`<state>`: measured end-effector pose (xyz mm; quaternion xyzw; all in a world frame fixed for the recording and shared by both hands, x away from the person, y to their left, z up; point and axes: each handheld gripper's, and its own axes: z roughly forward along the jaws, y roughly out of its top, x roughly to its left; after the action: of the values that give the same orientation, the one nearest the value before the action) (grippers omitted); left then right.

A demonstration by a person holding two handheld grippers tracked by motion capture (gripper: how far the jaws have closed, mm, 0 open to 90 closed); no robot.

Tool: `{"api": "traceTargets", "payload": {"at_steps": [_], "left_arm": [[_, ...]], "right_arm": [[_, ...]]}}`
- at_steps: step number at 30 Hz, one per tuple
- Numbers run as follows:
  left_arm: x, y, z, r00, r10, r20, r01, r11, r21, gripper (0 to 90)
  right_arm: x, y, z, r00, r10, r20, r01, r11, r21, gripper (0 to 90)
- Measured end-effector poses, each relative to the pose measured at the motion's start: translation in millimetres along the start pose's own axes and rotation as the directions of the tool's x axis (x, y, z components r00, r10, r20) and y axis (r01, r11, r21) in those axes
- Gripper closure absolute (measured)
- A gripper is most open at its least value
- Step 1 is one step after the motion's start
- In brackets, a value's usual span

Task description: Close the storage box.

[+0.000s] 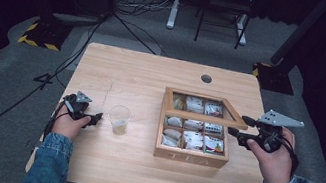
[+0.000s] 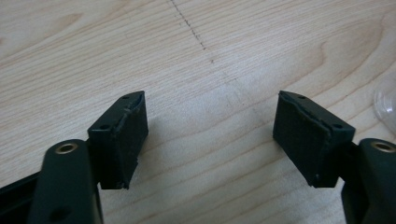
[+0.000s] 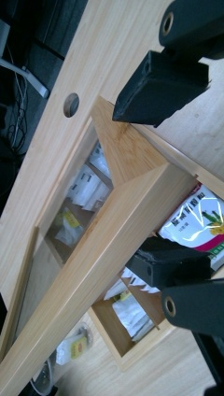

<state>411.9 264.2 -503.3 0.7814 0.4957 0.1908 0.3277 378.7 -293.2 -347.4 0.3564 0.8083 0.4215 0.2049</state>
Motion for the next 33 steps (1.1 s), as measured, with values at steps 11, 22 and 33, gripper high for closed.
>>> {"api": "traceTargets", "payload": {"at_steps": [11, 22, 33], "left_arm": [[0.1, 0.2, 0.4, 1.0, 0.002, 0.0, -0.002, 1.0, -0.002, 24.9], [-0.3, 0.3, 0.7, 1.0, 0.0, -0.002, 0.0, 1.0, -0.002, 24.8], [-0.6, 0.5, 0.7, 1.0, -0.003, -0.002, 0.003, 1.0, 0.0, 24.7]], "right_arm": [[4.4, -9.9, -2.5, 0.9998, 0.005, -0.02, -0.004, 0.999, 0.051, 33.1], [8.2, -23.9, 2.2, 0.9986, 0.029, -0.043, -0.024, 0.993, 0.119, 32.1], [14.4, -34.4, 6.2, 0.999, 0.012, -0.042, -0.005, 0.986, 0.168, 31.8]]}}
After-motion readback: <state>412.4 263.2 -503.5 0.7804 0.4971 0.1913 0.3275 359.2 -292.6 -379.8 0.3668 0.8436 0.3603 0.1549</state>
